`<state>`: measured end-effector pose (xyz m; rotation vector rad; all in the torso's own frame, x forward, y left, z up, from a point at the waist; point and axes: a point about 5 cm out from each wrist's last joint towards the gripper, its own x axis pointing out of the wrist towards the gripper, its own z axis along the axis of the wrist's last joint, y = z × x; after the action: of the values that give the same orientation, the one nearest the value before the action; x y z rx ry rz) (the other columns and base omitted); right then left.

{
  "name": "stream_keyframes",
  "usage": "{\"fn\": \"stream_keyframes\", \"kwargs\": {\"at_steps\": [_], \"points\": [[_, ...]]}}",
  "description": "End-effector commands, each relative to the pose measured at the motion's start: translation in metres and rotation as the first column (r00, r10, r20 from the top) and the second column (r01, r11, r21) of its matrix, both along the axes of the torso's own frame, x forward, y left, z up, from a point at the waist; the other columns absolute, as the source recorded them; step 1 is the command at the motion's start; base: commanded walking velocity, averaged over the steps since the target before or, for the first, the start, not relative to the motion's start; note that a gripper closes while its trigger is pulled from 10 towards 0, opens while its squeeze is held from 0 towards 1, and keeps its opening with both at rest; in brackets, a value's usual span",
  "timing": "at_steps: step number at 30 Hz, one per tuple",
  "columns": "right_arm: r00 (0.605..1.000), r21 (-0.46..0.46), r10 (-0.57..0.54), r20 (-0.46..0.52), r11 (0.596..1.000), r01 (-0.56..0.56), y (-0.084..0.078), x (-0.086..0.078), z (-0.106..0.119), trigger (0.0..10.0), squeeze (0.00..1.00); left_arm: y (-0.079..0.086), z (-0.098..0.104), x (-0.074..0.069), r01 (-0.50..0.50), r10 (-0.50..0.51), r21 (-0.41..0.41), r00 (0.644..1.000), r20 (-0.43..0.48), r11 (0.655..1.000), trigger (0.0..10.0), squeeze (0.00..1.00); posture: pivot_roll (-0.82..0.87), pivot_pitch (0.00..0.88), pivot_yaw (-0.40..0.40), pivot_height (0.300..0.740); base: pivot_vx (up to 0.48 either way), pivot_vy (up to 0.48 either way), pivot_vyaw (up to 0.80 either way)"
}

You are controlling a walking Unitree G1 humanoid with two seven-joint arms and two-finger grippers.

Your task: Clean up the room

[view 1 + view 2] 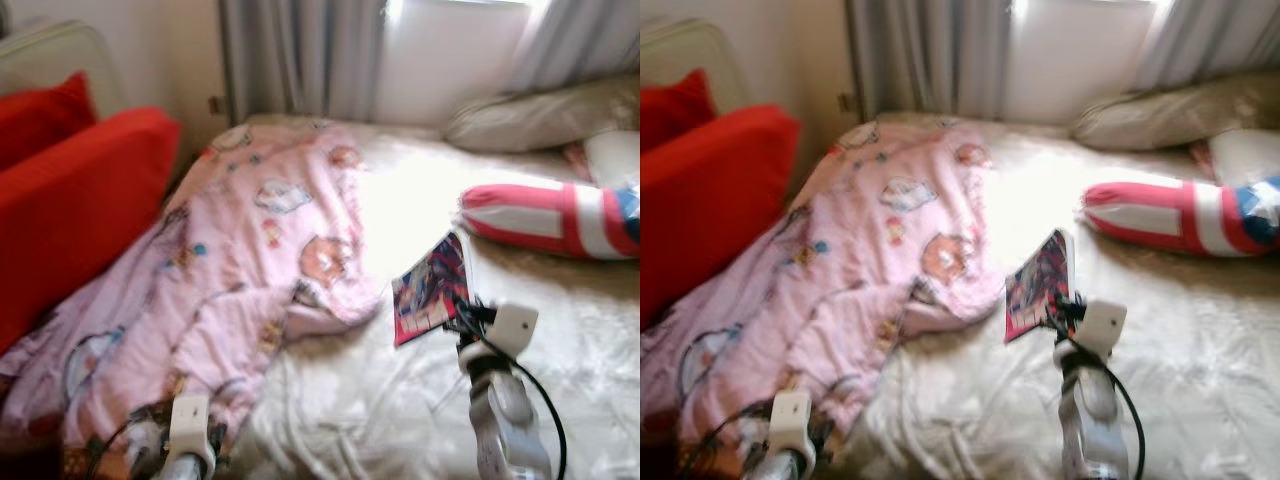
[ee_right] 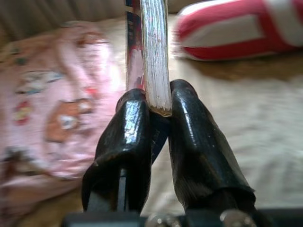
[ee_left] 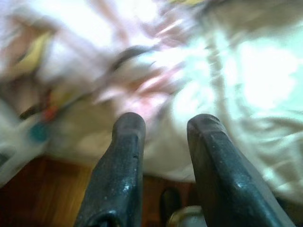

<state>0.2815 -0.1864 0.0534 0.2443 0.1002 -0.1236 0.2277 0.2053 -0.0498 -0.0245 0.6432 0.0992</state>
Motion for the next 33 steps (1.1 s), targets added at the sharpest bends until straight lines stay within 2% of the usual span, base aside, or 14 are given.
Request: {"fn": "stream_keyframes", "kwargs": {"at_steps": [1,28,33], "points": [[0.998,-0.018,-0.02,0.056,1.0,0.021,-0.0072,0.0027,0.0117,10.0,0.0,-0.0049,-0.0048,-0.0058,0.017,-0.017,-0.005,1.0,-0.023,1.0,10.0,0.0,0.01,0.036,-0.008,0.74,0.0,-0.461,0.0],[0.998,-0.012,0.0,0.055,1.0,0.001,-0.0066,0.0051,0.0108,10.0,0.0,-0.0069,-0.004,-0.0038,0.022,-0.022,-0.01,1.0,-0.018,1.0,10.0,0.0,0.01,0.029,0.0,0.74,0.0,-0.458,0.0],[0.999,-0.011,0.001,0.051,1.0,0.0,-0.0061,0.0046,0.0096,10.0,0.0,-0.0071,-0.004,-0.0039,0.023,-0.023,-0.01,1.0,-0.018,1.0,10.0,0.0,0.01,0.022,0.001,0.74,0.0,-0.127,0.0]]}}
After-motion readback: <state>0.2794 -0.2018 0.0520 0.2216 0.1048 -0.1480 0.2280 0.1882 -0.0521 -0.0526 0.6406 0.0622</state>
